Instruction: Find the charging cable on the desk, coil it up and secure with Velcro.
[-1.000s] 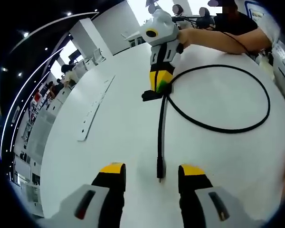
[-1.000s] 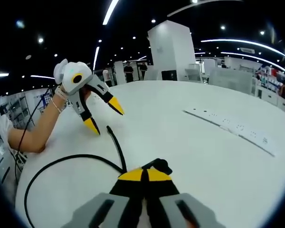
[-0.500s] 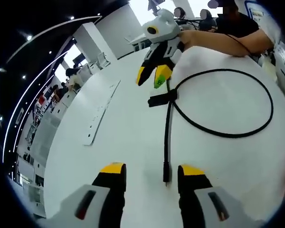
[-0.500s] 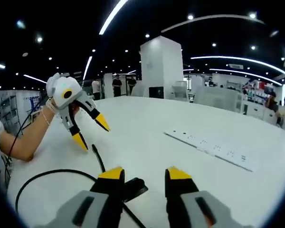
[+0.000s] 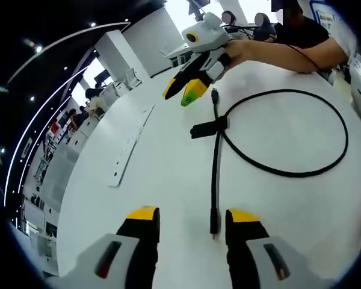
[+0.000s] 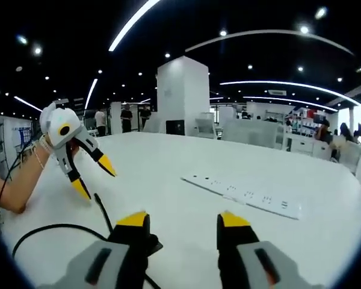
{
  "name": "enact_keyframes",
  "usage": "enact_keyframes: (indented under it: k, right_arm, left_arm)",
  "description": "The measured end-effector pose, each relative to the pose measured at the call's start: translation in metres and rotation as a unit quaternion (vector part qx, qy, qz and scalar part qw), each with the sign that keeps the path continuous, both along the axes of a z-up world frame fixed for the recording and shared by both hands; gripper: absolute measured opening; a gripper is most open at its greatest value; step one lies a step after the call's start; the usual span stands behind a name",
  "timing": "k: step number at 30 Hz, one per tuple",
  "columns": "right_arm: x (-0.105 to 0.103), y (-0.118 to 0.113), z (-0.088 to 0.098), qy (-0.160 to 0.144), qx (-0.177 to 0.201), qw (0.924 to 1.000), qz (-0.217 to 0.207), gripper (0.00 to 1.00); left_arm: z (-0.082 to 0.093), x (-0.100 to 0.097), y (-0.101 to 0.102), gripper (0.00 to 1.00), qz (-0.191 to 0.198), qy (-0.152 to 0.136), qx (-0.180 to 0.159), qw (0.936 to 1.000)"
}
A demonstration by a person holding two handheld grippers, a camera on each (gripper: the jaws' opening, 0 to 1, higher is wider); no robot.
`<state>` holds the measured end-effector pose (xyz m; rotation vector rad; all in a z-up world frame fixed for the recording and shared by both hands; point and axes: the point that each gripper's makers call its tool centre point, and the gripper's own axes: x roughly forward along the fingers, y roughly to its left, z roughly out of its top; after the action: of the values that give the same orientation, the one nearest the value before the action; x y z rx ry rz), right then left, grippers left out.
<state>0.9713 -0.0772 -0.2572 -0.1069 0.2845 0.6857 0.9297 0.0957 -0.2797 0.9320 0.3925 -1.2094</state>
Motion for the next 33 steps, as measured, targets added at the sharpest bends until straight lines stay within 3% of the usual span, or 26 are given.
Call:
enact_keyframes:
  k: [8,15,20,26,28,33]
  right_arm:
    - [-0.002,0.003,0.0,0.0,-0.007,1.0,-0.001,0.45]
    - [-0.004,0.003,0.0,0.001,0.002,0.9999,-0.014,0.44]
    - [-0.008,-0.005,0.01,-0.017,0.024,0.9982,-0.053,0.44]
    - [-0.012,-0.022,0.021,-0.037,0.041,0.9932,-0.102,0.44]
    - [-0.012,-0.027,0.024,-0.041,0.045,0.9916,-0.114,0.44]
    - [-0.017,-0.037,0.03,-0.053,0.059,0.9867,-0.142,0.44]
  left_arm:
    - [0.007,0.006,-0.006,0.47,0.001,-0.012,-0.016,0.9998]
    - [0.017,0.022,-0.008,0.49,0.033,-0.034,-0.038,0.9982]
    - [0.048,0.033,-0.017,0.52,0.068,-0.058,-0.121,0.9886]
    - [0.053,0.036,-0.02,0.54,0.109,-0.024,-0.167,0.9796]
    - [0.055,0.037,-0.019,0.53,0.138,-0.005,-0.196,0.9708]
    - [0.071,0.052,0.002,0.48,0.23,0.005,-0.3,0.9259]
